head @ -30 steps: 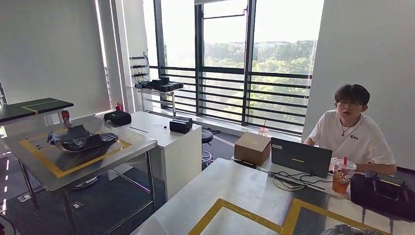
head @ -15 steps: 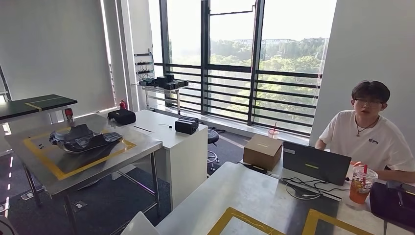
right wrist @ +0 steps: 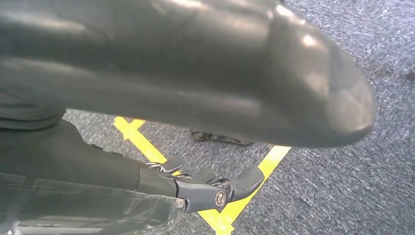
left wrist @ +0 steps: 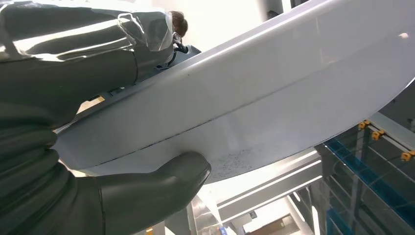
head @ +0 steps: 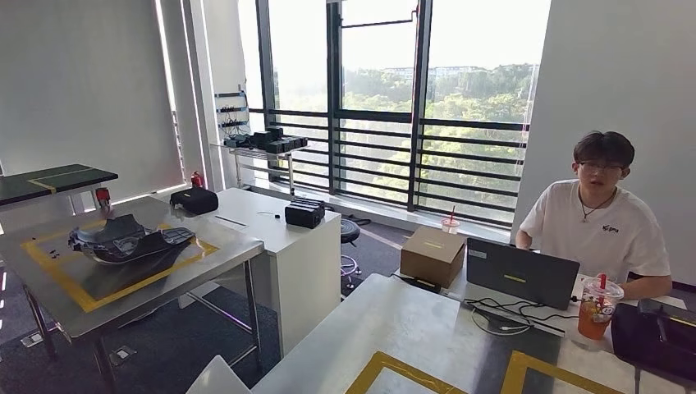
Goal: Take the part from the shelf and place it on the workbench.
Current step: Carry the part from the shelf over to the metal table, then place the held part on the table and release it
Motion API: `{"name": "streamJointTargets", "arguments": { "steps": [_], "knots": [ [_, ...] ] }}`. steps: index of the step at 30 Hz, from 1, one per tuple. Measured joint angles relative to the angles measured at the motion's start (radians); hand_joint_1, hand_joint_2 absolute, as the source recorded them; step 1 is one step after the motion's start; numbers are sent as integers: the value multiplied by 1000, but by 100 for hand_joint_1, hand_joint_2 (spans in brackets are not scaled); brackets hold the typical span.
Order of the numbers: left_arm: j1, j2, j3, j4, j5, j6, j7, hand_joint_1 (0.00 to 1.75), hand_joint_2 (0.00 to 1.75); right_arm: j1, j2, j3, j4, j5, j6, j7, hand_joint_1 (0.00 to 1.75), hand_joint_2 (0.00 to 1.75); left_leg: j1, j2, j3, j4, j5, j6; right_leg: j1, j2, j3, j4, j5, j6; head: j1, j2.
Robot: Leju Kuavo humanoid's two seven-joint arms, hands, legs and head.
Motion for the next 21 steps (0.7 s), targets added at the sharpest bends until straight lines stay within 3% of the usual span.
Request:
{"name": "streamJointTargets", "arguments": {
  "steps": [4, 6, 9, 10, 11, 12, 14, 16, 17, 21],
  "knots": [
    [0, 1, 0, -1, 0, 0, 2, 175, 175, 0, 1, 0, -2, 0, 1, -1, 0, 0, -3, 0, 2, 2, 2, 8, -1, 2, -4, -1, -1, 6, -1, 0],
    [0, 2, 0, -5, 0, 1, 2, 175, 175, 3, 5, 0, -8, 0, 6, -1, 0, 0, -6, 8, 7, -2, 20, 24, -2, 0, -19, 23, -15, 17, 0, 0],
    [1, 3, -2, -13, 2, 2, 8, 175, 175, 6, 11, 0, -24, 0, 21, -2, 0, 0, -12, 34, 12, -13, 35, 50, -3, -22, -131, 249, -110, 16, 6, 1],
    [2, 3, -2, -13, 2, 3, 10, 175, 175, 7, 12, 0, -27, 0, 24, -2, 0, 0, -14, 39, 11, -13, 35, 51, -3, -22, -162, 310, -130, 16, 7, 1],
    [2, 4, -3, -13, 2, 3, 11, 175, 175, 8, 14, 0, -29, 0, 26, -2, 0, 0, -17, 42, 11, -13, 34, 52, -3, -23, -173, 331, -132, 18, 8, 1],
    [2, 4, -3, -13, 2, 3, 12, 175, 175, 9, 15, 0, -31, 0, 27, -2, 0, 0, -18, 45, 12, -13, 34, 52, -3, -24, -166, 314, -122, 23, 9, 1],
    [2, 4, -4, -14, 2, 7, 17, 175, 175, 9, 18, 0, -37, 0, 32, -2, 0, 0, -21, 52, 14, -12, 33, 52, -2, -34, -105, 192, -73, 32, 10, 1],
    [2, 4, -5, -16, 2, 10, 22, 175, 175, 8, 20, 0, -45, 0, 38, -3, 0, 0, -27, 59, 16, -10, 29, 46, 3, -55, -35, 53, -28, 28, 10, 1],
    [1, 4, -6, -17, 2, 11, 23, 175, 175, 7, 21, 0, -49, 0, 40, -4, 0, 0, -29, 62, 17, -9, 27, 42, 5, -60, -18, 17, -17, 22, 10, 1],
    [1, 4, -13, -20, 3, 11, 24, 175, 175, 9, 27, 0, -57, 0, 43, -4, 0, 0, -25, 66, 12, 7, 11, 20, 4, -45, -8, 1, -7, -3, 8, 1]
  ]
}}
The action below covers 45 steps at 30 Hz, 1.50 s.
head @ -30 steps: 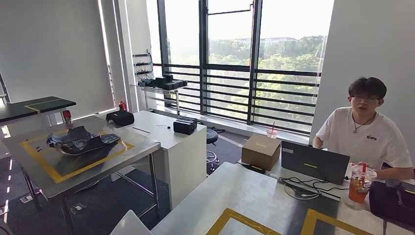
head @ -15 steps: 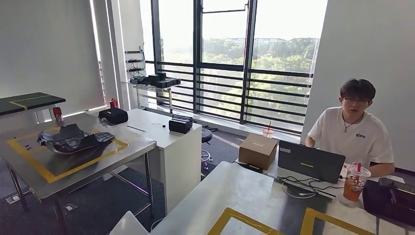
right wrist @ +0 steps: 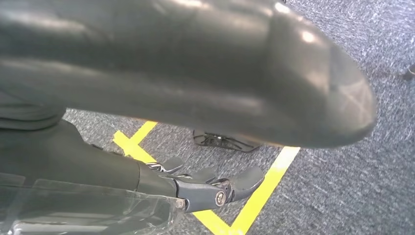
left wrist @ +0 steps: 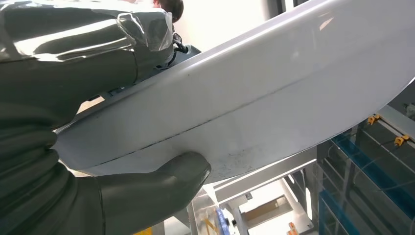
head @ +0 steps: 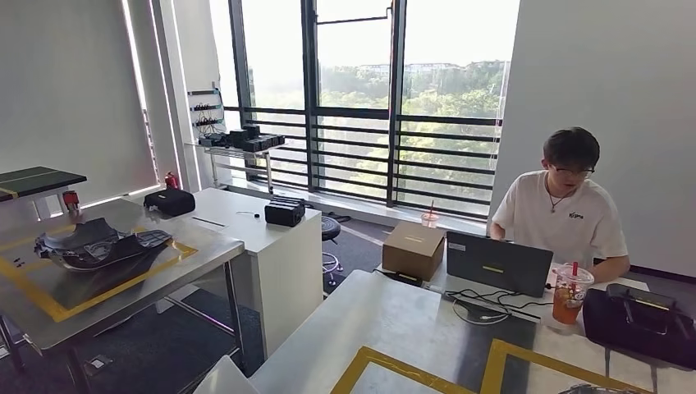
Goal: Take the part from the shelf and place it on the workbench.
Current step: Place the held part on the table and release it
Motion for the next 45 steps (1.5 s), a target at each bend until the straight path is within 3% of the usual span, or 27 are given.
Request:
{"name": "streamJointTargets", "arguments": {
  "steps": [2, 4, 5, 6, 7, 9, 11, 14, 16, 18, 20, 21, 22, 24, 26, 27, 29, 31, 32, 34, 36, 37, 40, 42, 45],
  "knots": [
    [0, 1, -2, -3, 0, 0, 0, 175, 175, -1, 3, 0, -3, 0, 0, 0, 0, 0, 6, -17, -36, 81, -49, -12, -6, 10, 5, -2, 4, -8, -1, 0],
    [1, 2, -3, -4, 0, 0, 0, 175, 175, -1, 5, 0, -5, 0, 0, 0, 0, 0, 9, -27, -101, 221, -114, -20, -4, 20, 5, -1, 4, -11, -3, 0],
    [1, 3, -3, -4, 0, 0, 0, 175, 175, 0, 6, 0, -5, 0, 0, 0, 0, 0, 10, -28, -128, 273, -129, -22, -4, 25, 5, 0, 4, -11, -3, 0],
    [2, 3, -4, -4, 0, 0, 0, 175, 175, 0, 6, 0, -5, 0, 0, 0, 0, 0, 12, -28, -137, 288, -124, -22, -3, 33, 5, 0, 4, -11, -3, 0],
    [2, 4, -4, -4, 0, 0, 0, 175, 175, 0, 7, 0, -5, 0, 0, 0, 0, 0, 12, -29, -125, 258, -98, -22, -3, 40, 6, 1, 3, -11, -3, 0],
    [2, 4, -4, -4, 1, 1, 0, 175, 175, -1, 10, 0, -7, 0, 3, 0, 0, 0, 13, -45, -57, 114, -27, -14, -3, 56, 9, 1, 3, -9, -3, 0],
    [1, 5, -4, -6, 3, 5, 1, 175, 175, -1, 13, 0, -11, 0, 10, -2, 0, 0, 11, -62, -6, 9, 8, -6, 1, 69, 6, 2, 3, -3, -2, 0],
    [1, 7, -4, -10, 8, 14, 3, 175, 175, 6, 18, 0, -23, 0, 21, -4, 0, 0, 8, -55, 4, -13, 11, 10, -1, 78, 1, 1, 4, 14, -2, 1],
    [2, 9, -4, -21, 19, 16, 6, 175, 175, 10, 21, 0, -32, 0, 27, -6, 0, 0, 11, -44, 12, -26, 19, 24, 0, 59, -17, 34, -14, 17, 0, 1],
    [4, 13, -2, -39, 37, 15, 15, 175, 175, 9, 24, 1, -41, 0, 31, -8, 0, 0, 12, -31, 15, -32, 24, 32, 1, 33, -75, 149, -67, 12, 3, 1],
    [8, 19, -1, -54, 50, 12, 28, 175, 175, 9, 26, 1, -49, 0, 34, -9, 0, 0, 11, -18, 13, -32, 24, 33, -1, 23, -142, 285, -116, 13, 5, 1],
    [10, 21, -1, -58, 54, 9, 33, 175, 175, 10, 28, 1, -51, 0, 36, -10, 0, 0, 10, -11, 12, -32, 23, 33, -3, 21, -155, 311, -120, 19, 6, 1],
    [11, 24, -1, -61, 56, 6, 36, 175, 175, 10, 30, 0, -55, 0, 39, -10, 0, 0, 11, -6, 12, -31, 22, 32, -4, 19, -147, 294, -107, 27, 7, 1],
    [11, 27, -2, -65, 59, -1, 39, 175, 175, 10, 33, 0, -63, 0, 47, -10, 0, 0, 10, 3, 13, -27, 19, 27, -8, 0, -76, 158, -55, 43, 8, 1],
    [9, 28, -4, -66, 62, -6, 44, 175, 175, 7, 38, -1, -69, 0, 53, -9, 0, 0, 5, 12, 13, -18, 12, 16, -6, -26, -15, 39, -17, 40, 9, 1],
    [8, 28, -5, -66, 65, -7, 46, 175, 175, 6, 40, -2, -71, 0, 55, -9, 0, 0, 2, 17, 13, -15, 9, 10, -4, -32, -4, 15, -11, 32, 9, 1],
    [5, 28, -7, -66, 71, -9, 53, 175, 175, 5, 46, -3, -73, 0, 60, -6, 0, 0, 4, 29, 14, -13, 6, -2, -1, -20, -5, 11, -7, 14, 7, 1],
    [4, 28, -9, -66, 79, -14, 58, 175, 175, 5, 52, -4, -79, -7, 66, 5, 0, 0, 10, 18, 4, 12, -15, -14, -4, -6, -2, 9, -4, 4, 5, 1],
    [4, 28, -10, -66, 82, -18, 60, 175, 175, 5, 55, -4, -84, -14, 71, 14, 0, 0, 12, 5, -13, 51, -40, -19, -5, 0, -1, 10, -3, 0, 4, 1],
    [6, 29, -9, -63, 85, -29, 54, 175, 175, 6, 61, -5, -103, -38, 88, 42, 0, 0, 14, -19, -82, 199, -114, -23, -2, 11, -11, 29, -8, -8, 1, 1],
    [9, 29, -7, -55, 83, -43, 36, 175, 175, 7, 72, -7, -133, -74, 111, 78, 0, 0, 14, -24, -152, 332, -157, -22, 5, 20, -39, 78, -27, -16, 1, 1],
    [10, 29, -5, -50, 80, -49, 26, 175, 175, 9, 79, -8, -150, -91, 121, 94, 0, 0, 14, -25, -167, 352, -153, -18, 8, 24, -57, 112, -42, -18, 1, 1],
    [10, 28, 0, -37, 79, -65, 5, 175, 175, 13, 99, -11, -195, -136, 140, 126, 0, 0, 9, -32, -141, 278, -112, 1, 17, 35, -112, 216, -89, -18, 2, 1],
    [4, 27, 0, -28, 84, -76, -8, 175, 175, 14, 112, -11, -227, -167, 154, 142, 0, 0, 2, -35, -147, 276, -120, 12, 20, 40, -146, 274, -114, -10, 1, 1],
    [-4, 24, 0, -12, 88, -83, -16, 175, 175, 14, 132, -12, -274, -192, 172, 152, 0, 0, -2, -32, -179, 323, -138, 26, 20, 40, -186, 338, -140, 8, 0, 1]
  ]
}}
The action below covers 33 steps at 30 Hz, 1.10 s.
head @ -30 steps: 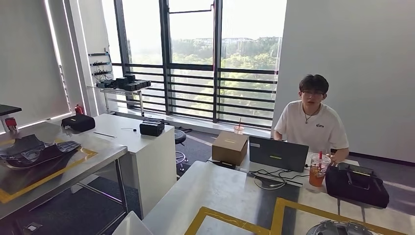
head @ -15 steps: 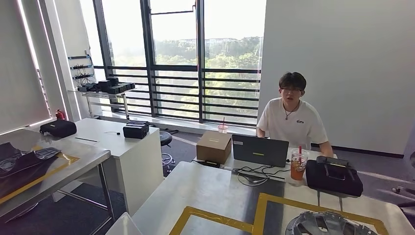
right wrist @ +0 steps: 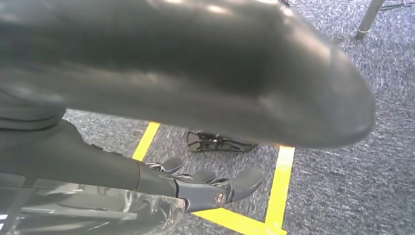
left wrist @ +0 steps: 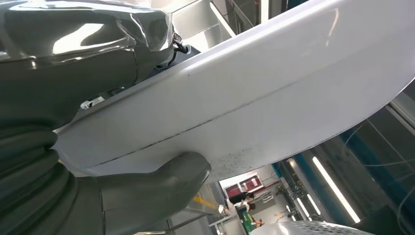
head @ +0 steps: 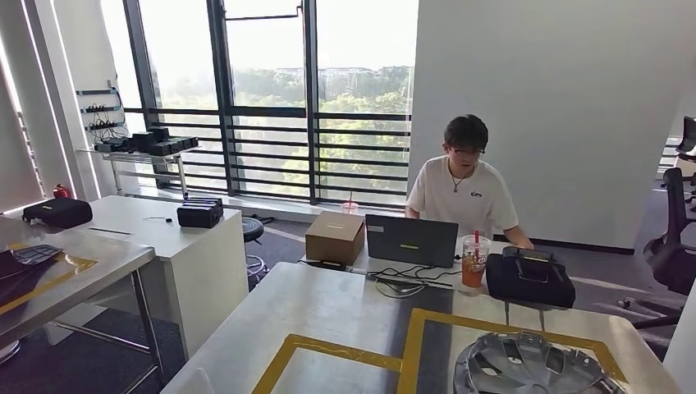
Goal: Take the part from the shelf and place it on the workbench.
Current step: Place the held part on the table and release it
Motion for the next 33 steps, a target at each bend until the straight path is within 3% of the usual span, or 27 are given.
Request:
{"name": "streamJointTargets", "arguments": {
  "steps": [2, 5, 7, 9, 10, 12, 14, 17, 20, 22, 23, 25, 27, 30, 33],
  "knots": [
    [-7, -6, 0, 10, -5, 1, 0, 175, 175, -1, 9, 0, -23, 0, 5, 0, 0, 0, 4, 5, -2, 1, 5, 11, -1, -6, -31, 64, -31, 3, 2, 0],
    [-15, -13, 2, 16, -18, 0, 1, 175, 175, -5, 15, 0, -31, 10, -9, -6, 0, 0, 5, 17, -4, -2, 11, 18, -6, -15, -96, 209, -100, 5, 6, 0],
    [-15, -14, 4, 16, -30, -4, 2, 175, 175, -6, 17, 0, -26, 18, -24, -12, 0, 0, 5, 25, -6, -2, 11, 18, -11, -18, -107, 237, -104, 17, 7, 0],
    [-15, -14, 5, 16, -49, -3, 6, 175, 175, -6, 14, 0, -16, 31, -43, -28, 0, 0, 6, 31, -5, -1, 11, 14, -17, -27, -58, 143, -62, 34, 8, 0],
    [-16, -14, 6, 16, -56, 0, 7, 175, 175, -6, 12, 0, -7, 38, -57, -40, 0, 0, 6, 33, -5, -1, 11, 10, -18, -32, -29, 84, -41, 37, 9, 0],
    [-18, -14, 5, 14, -61, 11, 12, 175, 175, -9, 3, 0, 13, 49, -84, -64, 0, 0, 2, 35, -4, -3, 12, -2, -17, -38, 8, 5, -16, 26, 9, 0],
    [-23, -15, 5, 7, -55, 23, 23, 175, 175, -12, -8, 0, 32, 58, -100, -76, 0, 0, 0, 36, -1, -13, 19, -17, -13, -36, 13, -14, -6, 8, 8, 0],
    [-30, -16, 5, -12, -44, 32, 47, 175, 175, -15, -20, -1, 54, 77, -98, -67, 0, 0, 4, 24, -6, -4, 7, -34, -24, -34, 23, -39, 9, -14, 7, 0],
    [-33, -16, 3, -23, -42, 40, 61, 175, 175, -14, -18, -1, 52, 81, -78, -43, 0, 0, 11, 7, -51, 109, -62, -49, -28, -32, 26, -47, 15, -21, 4, 0],
    [-33, -15, 0, -23, -46, 45, 63, 175, 175, -12, -11, -1, 43, 77, -61, -31, 0, 0, 14, 5, -69, 156, -74, -54, -28, -30, 26, -47, 15, -21, 4, 0],
    [-33, -14, -1, -23, -48, 47, 61, 175, 175, -11, -9, -1, 38, 75, -55, -28, 0, 0, 14, 5, -58, 139, -56, -54, -28, -29, 26, -47, 15, -21, 4, 0],
    [-36, -14, -2, -23, -53, 47, 55, 175, 175, -10, -5, -1, 34, 74, -48, -26, 0, 0, 14, 1, 0, 40, -6, -48, -29, -26, 29, -48, 17, -18, 4, 0],
    [-40, -13, -2, -24, -57, 49, 50, 175, 175, -11, -5, -1, 34, 75, -51, -29, 0, 0, 7, -4, 42, -44, 15, -38, -28, -25, 29, -53, 22, -8, 3, 0],
    [-43, -12, -2, -26, -62, 52, 45, 175, 175, -13, -8, -1, 40, 84, -66, -41, 0, 0, -1, -4, 58, -93, 31, -18, -28, -23, 39, -87, 42, 16, 1, 0],
    [-45, -12, -3, -27, -68, 56, 44, 175, 175, -14, -18, -1, 56, 91, -78, -51, 0, 0, 8, 0, 95, -163, 70, 1, -25, -24, 38, -77, 33, 23, 4, 0]
  ]
}}
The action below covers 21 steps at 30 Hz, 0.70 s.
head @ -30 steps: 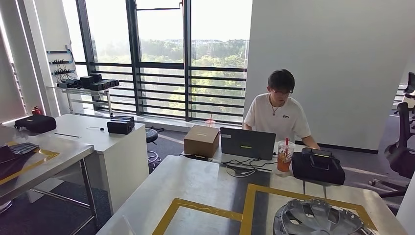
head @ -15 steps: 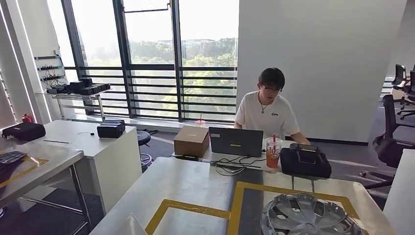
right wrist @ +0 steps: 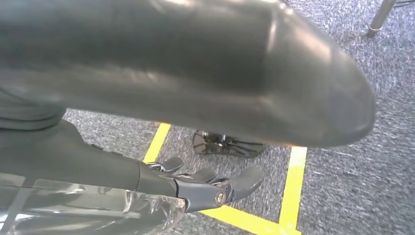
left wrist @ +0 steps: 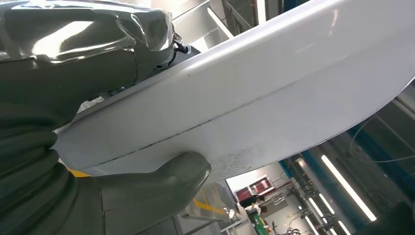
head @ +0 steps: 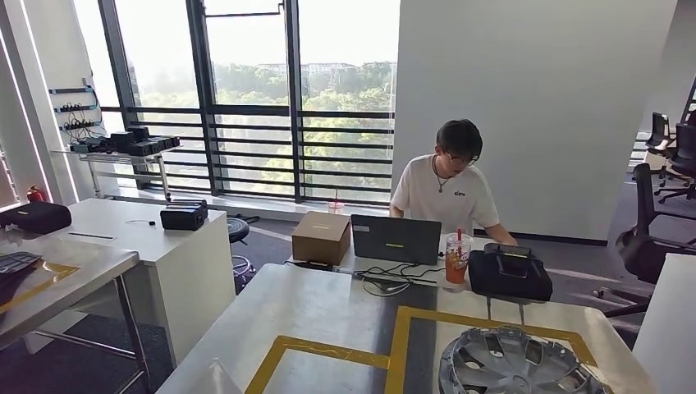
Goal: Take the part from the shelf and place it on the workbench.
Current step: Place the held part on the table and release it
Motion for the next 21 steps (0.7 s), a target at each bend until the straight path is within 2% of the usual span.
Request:
{"name": "streamJointTargets", "arguments": {
  "steps": [3, 4, 5, 6, 8, 9, 10, 11, 13, 15, 18, 19, 20, 21],
  "knots": [
    [-1, 0, -2, 0, -3, 4, 0, 175, 175, -1, -14, 0, 17, 2, -5, -9, 0, 0, 1, 4, 8, -26, 16, 6, -1, -1, -53, 117, -50, 1, 2, 0],
    [0, 0, -2, 0, -3, 5, 0, 175, 175, 0, -18, 0, 21, 4, -6, -12, 0, 0, 2, 5, 7, -27, 17, 5, -2, -1, -60, 134, -52, 5, 3, 0],
    [0, 1, -3, 0, -4, 5, 0, 175, 175, 0, -21, 0, 25, 5, -6, -13, 0, 0, 3, 5, 7, -27, 17, 5, -3, -2, -50, 118, -41, 11, 4, 0],
    [0, 1, -3, 0, -4, 6, 0, 175, 175, 1, -23, 0, 28, 7, -6, -14, 0, 0, 4, 5, 8, -27, 17, 3, -3, -3, -21, 64, -18, 18, 4, 0],
    [0, 1, -4, 0, -4, 6, 0, 175, 175, 0, -28, 0, 34, 10, -6, -16, 0, 0, 3, 5, 9, -27, 18, -4, -1, -7, 40, -57, 23, 22, 6, 0],
    [0, 1, -5, 0, -4, 6, 0, 175, 175, -1, -29, 0, 36, 10, -6, -18, 0, 0, 2, 5, 11, -30, 19, -10, 1, -8, 60, -97, 36, 15, 6, 0],
    [0, 2, -5, 0, -4, 6, -1, 175, 175, -1, -31, 0, 38, 11, -5, -19, 0, 0, 0, 5, 12, -34, 20, -17, 4, -8, 66, -112, 40, 5, 6, 0],
    [0, 2, -5, -1, -3, 7, -1, 175, 175, -1, -32, 0, 41, 12, -5, -21, 0, 0, -2, 5, 13, -40, 23, -24, 7, -7, 68, -118, 45, -4, 6, 0],
    [1, 6, -2, -3, -3, 7, -3, 175, 175, 0, -33, 0, 44, 16, -3, -25, 0, 0, 0, 5, 15, -46, 26, -35, 1, -6, 71, -127, 52, -19, 5, 0],
    [3, 10, 2, -8, -2, 7, -4, 175, 175, 2, -34, 0, 48, 19, -2, -28, 0, 0, 1, 4, -1, -8, -1, -43, -7, -6, 77, -137, 58, -31, 3, 0],
    [9, 16, 5, -13, -8, 6, -5, 175, 175, 5, -36, 0, 53, 27, -1, -30, 0, 0, 5, 2, -74, 156, -83, -54, -7, -5, 80, -140, 60, -37, 0, 0],
    [13, 18, 5, -14, -11, 6, -4, 175, 175, 6, -36, 0, 55, 30, -1, -31, 0, 0, 6, 2, -91, 192, -92, -55, -6, -5, 80, -140, 60, -37, -1, 0],
    [17, 20, 6, -15, -15, 6, -3, 175, 175, 7, -36, 0, 57, 33, -1, -31, 0, 0, 7, 2, -91, 192, -83, -54, -6, -5, 80, -140, 60, -37, -1, 0],
    [19, 21, 6, -17, -17, 6, -3, 175, 175, 8, -36, 0, 59, 35, -1, -32, 0, 0, 7, 2, -71, 154, -57, -52, -5, -4, 81, -140, 60, -36, -1, 0]
  ]
}}
